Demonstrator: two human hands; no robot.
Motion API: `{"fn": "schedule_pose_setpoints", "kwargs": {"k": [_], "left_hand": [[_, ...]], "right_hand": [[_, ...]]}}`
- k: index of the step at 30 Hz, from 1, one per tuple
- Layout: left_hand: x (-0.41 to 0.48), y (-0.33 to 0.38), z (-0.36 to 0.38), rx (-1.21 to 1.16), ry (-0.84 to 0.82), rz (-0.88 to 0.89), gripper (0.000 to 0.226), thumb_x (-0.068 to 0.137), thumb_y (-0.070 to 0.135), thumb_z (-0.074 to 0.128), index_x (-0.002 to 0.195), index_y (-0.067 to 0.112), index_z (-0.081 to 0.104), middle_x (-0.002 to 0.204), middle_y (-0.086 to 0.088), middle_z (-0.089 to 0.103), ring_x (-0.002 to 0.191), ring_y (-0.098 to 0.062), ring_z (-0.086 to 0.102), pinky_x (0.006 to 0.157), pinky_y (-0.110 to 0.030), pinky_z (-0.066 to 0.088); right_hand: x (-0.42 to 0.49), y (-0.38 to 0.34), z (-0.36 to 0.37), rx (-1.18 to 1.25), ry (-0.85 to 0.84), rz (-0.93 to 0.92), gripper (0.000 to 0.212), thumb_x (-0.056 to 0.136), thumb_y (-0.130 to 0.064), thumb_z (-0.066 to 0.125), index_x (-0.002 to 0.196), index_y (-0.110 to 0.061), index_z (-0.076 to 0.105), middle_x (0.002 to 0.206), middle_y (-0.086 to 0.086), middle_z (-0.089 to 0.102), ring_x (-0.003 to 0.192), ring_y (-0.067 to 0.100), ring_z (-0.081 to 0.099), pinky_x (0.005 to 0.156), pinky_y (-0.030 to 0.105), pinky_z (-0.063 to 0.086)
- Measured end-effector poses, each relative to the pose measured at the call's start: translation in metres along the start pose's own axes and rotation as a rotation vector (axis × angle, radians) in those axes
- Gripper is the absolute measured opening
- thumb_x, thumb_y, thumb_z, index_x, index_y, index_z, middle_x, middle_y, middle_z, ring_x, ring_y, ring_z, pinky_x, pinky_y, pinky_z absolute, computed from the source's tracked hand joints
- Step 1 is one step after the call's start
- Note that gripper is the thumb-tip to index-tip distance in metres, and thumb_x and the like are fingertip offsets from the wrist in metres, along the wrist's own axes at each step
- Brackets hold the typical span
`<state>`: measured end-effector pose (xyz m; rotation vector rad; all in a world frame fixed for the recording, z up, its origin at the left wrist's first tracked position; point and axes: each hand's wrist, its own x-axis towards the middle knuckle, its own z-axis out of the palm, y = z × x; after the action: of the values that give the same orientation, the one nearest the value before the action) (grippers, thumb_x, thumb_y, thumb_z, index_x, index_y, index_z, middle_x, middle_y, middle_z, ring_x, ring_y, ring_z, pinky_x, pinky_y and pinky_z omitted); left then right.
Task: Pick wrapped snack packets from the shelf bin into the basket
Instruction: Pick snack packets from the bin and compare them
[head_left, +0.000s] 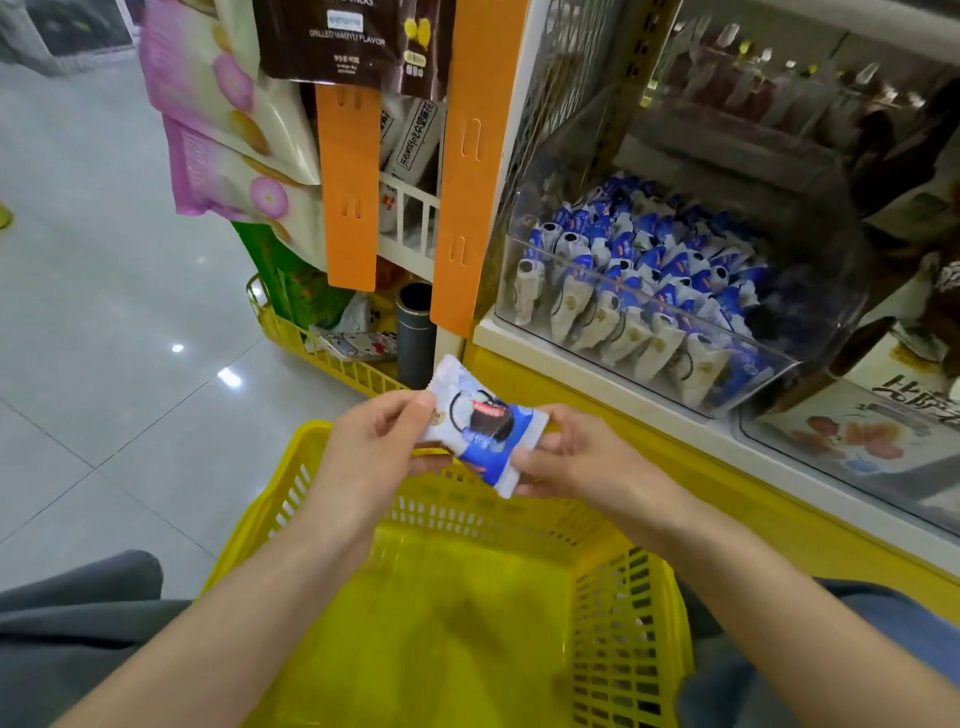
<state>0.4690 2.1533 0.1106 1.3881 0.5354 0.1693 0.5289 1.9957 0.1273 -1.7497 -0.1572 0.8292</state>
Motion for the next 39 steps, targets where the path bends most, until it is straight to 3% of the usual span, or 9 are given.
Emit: {"fn": "schedule_pose_setpoints", "kwargs": {"k": [4, 8, 13, 17, 20, 25, 30, 34, 39], "left_hand": [[0.007, 0.000, -0.008, 0.392, 0.057, 0.261, 0.019, 0.093, 0.015, 0.050, 0.085, 0.008, 0.066, 0.076, -0.007, 0.067, 0.073, -0.017, 0.063, 0.064, -0.025, 0.053], [0.000, -0.001, -0.008, 0.667, -0.029, 0.478, 0.016, 0.091, 0.017, 0.055, 0.077, 0.015, 0.064, 0.063, 0.007, 0.060, 0.066, -0.002, 0.056, 0.055, -0.011, 0.039], [-0.001, -0.006, -0.004, 0.674, -0.094, 0.447, 0.016, 0.089, 0.021, 0.057, 0.077, 0.016, 0.066, 0.062, 0.009, 0.062, 0.062, 0.001, 0.054, 0.054, -0.011, 0.040], [0.001, -0.005, -0.002, 0.556, -0.142, 0.329, 0.018, 0.090, 0.023, 0.055, 0.075, 0.021, 0.065, 0.066, 0.002, 0.064, 0.063, -0.004, 0.056, 0.064, -0.029, 0.051], [0.001, -0.001, 0.001, 0.450, -0.178, 0.245, 0.020, 0.091, 0.021, 0.053, 0.076, 0.015, 0.065, 0.071, -0.008, 0.066, 0.068, -0.014, 0.059, 0.070, -0.045, 0.054], [-0.001, 0.002, 0.009, 0.221, -0.187, 0.099, 0.025, 0.092, 0.020, 0.052, 0.075, 0.006, 0.063, 0.065, -0.004, 0.061, 0.062, -0.007, 0.058, 0.057, -0.021, 0.053], [-0.002, 0.001, 0.010, 0.094, -0.257, -0.031, 0.022, 0.088, 0.029, 0.056, 0.091, 0.008, 0.063, 0.081, -0.006, 0.067, 0.072, -0.009, 0.062, 0.061, -0.022, 0.051], [0.001, -0.005, 0.011, 0.331, -0.248, 0.050, 0.010, 0.084, 0.024, 0.063, 0.091, 0.022, 0.057, 0.089, 0.000, 0.063, 0.081, -0.013, 0.061, 0.063, -0.021, 0.047], [0.009, -0.014, 0.000, 0.674, -0.015, 0.349, 0.009, 0.087, 0.027, 0.060, 0.093, 0.027, 0.053, 0.094, 0.008, 0.057, 0.085, -0.004, 0.056, 0.066, -0.012, 0.043]], "right_hand": [[0.006, 0.010, 0.014, -0.303, 0.086, -0.165, 0.052, 0.083, -0.023, 0.066, 0.127, -0.019, 0.040, 0.112, -0.008, 0.054, 0.098, 0.001, 0.054, 0.085, 0.018, 0.047], [0.009, 0.013, 0.027, -0.250, 0.162, -0.415, 0.018, 0.086, -0.024, 0.063, 0.101, -0.031, 0.055, 0.098, -0.013, 0.062, 0.092, 0.000, 0.058, 0.082, 0.022, 0.050], [0.010, 0.016, 0.027, -0.207, 0.215, -0.444, 0.014, 0.087, -0.019, 0.063, 0.077, -0.029, 0.061, 0.077, 0.004, 0.068, 0.075, 0.022, 0.062, 0.074, 0.042, 0.049], [0.009, 0.015, 0.023, -0.320, 0.264, -0.542, 0.006, 0.084, -0.021, 0.067, 0.078, -0.019, 0.066, 0.074, -0.005, 0.066, 0.070, 0.003, 0.059, 0.065, 0.023, 0.048], [0.008, 0.013, 0.020, -0.476, 0.324, -0.636, 0.003, 0.084, -0.022, 0.066, 0.081, -0.021, 0.067, 0.078, -0.008, 0.063, 0.074, 0.003, 0.057, 0.065, 0.019, 0.045], [0.006, 0.007, 0.019, -0.259, 0.300, -0.531, 0.013, 0.087, -0.014, 0.061, 0.080, -0.024, 0.067, 0.081, -0.005, 0.070, 0.077, 0.010, 0.065, 0.074, 0.032, 0.053], [0.006, 0.005, 0.017, -0.033, 0.320, -0.401, 0.013, 0.091, -0.011, 0.055, 0.083, -0.013, 0.065, 0.079, 0.009, 0.067, 0.072, 0.019, 0.062, 0.070, 0.040, 0.052], [0.006, -0.002, 0.010, 0.082, 0.337, -0.400, 0.011, 0.091, -0.011, 0.054, 0.086, -0.009, 0.063, 0.081, 0.011, 0.065, 0.074, 0.015, 0.059, 0.068, 0.027, 0.050], [0.000, -0.001, 0.013, -0.186, 0.277, -0.570, 0.008, 0.087, -0.013, 0.060, 0.086, -0.015, 0.068, 0.087, -0.003, 0.070, 0.083, 0.006, 0.064, 0.078, 0.023, 0.052]]}}
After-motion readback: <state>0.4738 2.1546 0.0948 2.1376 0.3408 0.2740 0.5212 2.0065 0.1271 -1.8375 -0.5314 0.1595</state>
